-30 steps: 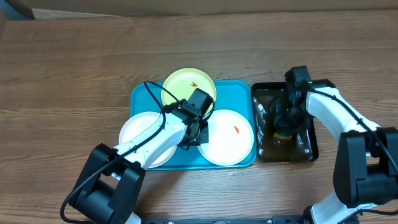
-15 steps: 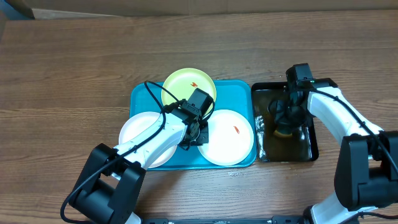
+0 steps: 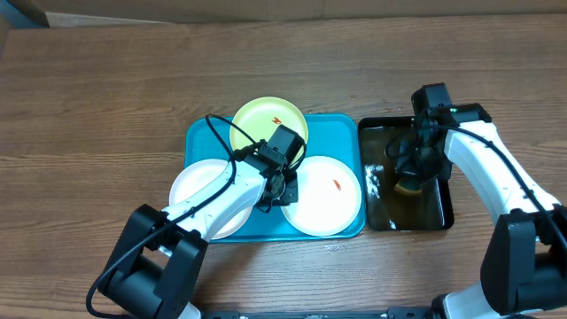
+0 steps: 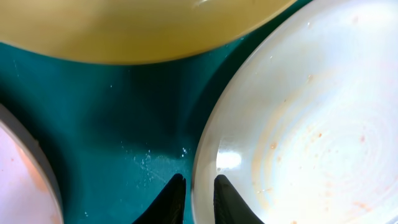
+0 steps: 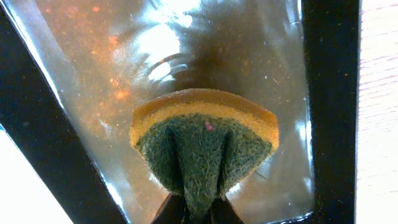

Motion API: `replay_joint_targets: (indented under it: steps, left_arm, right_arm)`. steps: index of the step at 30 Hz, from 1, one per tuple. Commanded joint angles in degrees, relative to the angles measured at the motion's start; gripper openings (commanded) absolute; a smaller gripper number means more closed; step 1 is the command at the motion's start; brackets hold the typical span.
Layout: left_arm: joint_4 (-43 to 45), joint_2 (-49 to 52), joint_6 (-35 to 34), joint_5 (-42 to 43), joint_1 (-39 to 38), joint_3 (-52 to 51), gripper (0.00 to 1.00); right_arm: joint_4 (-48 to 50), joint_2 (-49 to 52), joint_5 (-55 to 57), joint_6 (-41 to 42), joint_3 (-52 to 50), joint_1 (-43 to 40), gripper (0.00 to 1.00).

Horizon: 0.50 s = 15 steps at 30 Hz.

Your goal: Clean dirty plates on tray and stack at the side

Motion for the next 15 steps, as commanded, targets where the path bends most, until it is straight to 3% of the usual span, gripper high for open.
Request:
replay_joint_targets:
  steps: [1,15]
  left_arm:
    - [0.6,0.3,-0.3,-1.0,-0.5,-1.1,0.19]
    - [1.4,2.7,-0.3,-0.2,-0.3,-1.2,0.2]
  right_arm:
    - [-0.1,-1.3,2.4,1.0,1.6,1.6,0.04]
    - [0.1,-4.9,10.9,2.6,2.2,6.5,0.04]
